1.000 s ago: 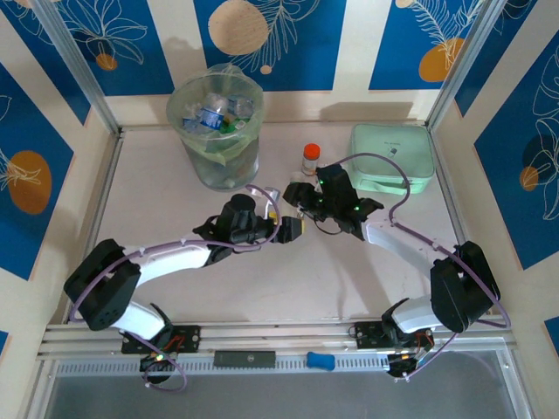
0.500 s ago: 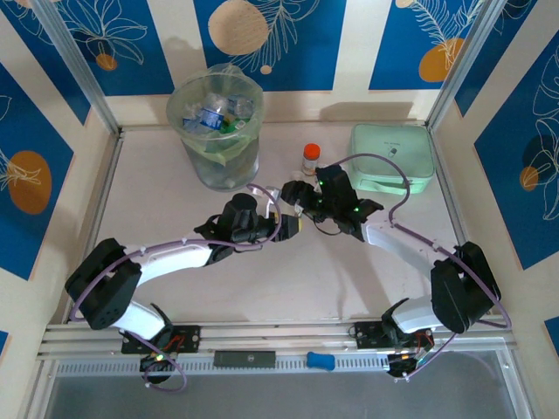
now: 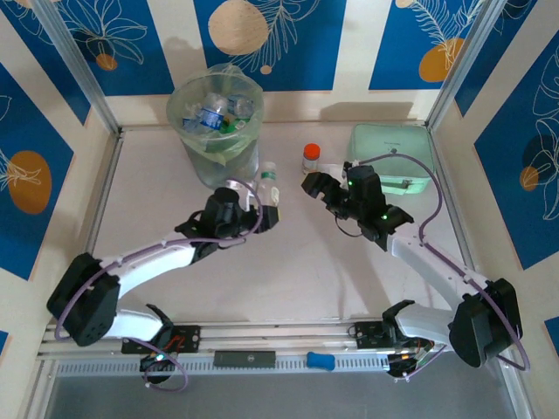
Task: Put the plastic bottles in the bin
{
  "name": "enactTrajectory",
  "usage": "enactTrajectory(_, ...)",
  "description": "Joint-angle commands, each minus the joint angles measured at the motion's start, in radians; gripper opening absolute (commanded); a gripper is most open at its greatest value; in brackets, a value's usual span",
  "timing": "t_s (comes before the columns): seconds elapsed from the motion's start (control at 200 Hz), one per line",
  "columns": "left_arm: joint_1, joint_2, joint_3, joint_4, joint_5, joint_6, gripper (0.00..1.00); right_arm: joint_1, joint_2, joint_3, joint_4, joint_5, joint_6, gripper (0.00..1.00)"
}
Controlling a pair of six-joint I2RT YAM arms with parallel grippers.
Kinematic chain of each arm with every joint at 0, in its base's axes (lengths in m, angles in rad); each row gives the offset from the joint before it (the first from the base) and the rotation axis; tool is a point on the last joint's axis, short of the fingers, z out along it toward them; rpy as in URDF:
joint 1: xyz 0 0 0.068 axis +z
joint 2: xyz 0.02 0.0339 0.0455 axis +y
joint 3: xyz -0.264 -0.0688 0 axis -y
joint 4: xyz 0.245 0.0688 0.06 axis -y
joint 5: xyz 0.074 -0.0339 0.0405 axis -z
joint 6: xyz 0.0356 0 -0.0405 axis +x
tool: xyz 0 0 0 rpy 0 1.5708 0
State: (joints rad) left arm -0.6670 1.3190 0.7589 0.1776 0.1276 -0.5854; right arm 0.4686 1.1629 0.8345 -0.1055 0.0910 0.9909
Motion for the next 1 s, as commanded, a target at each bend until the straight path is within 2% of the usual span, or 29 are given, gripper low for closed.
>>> enactTrajectory(0.0, 0.072, -0.070, 0.112, -0.098, 0.014, 0.109, 0.57, -0.013, -0.024, -0.030, -0.042, 0.028, -0.031, 0.90)
enactTrajectory(0.215, 0.216, -0.068, 0.362, -0.278, 0.104, 0.257, 0.57, -0.022, -0.026, -0.054, -0.028, 0.033, -0.044, 0.90)
enactTrajectory(0.33, 0.292, -0.041, 0.479, -0.337, 0.153, 0.299, 0.55, -0.025, -0.026, -0.056, -0.032, 0.022, -0.063, 1.00)
enactTrajectory(0.44, 0.366, -0.002, 0.575, -0.358, 0.218, 0.316, 0.54, -0.025, -0.038, -0.064, -0.034, 0.024, -0.081, 0.99)
enactTrajectory(0.715, 0.536, 0.161, 0.830, -0.456, 0.382, 0.366, 0.53, -0.039, -0.072, -0.075, -0.084, 0.036, -0.119, 0.99)
enactTrajectory(0.875, 0.597, 0.305, 1.033, -0.654, 0.429, 0.484, 0.53, -0.049, -0.099, -0.086, -0.104, 0.041, -0.132, 0.99)
enactTrajectory(0.995, 0.638, 0.396, 1.131, -0.739, 0.445, 0.515, 0.53, -0.059, -0.119, -0.103, -0.106, 0.045, -0.130, 0.99)
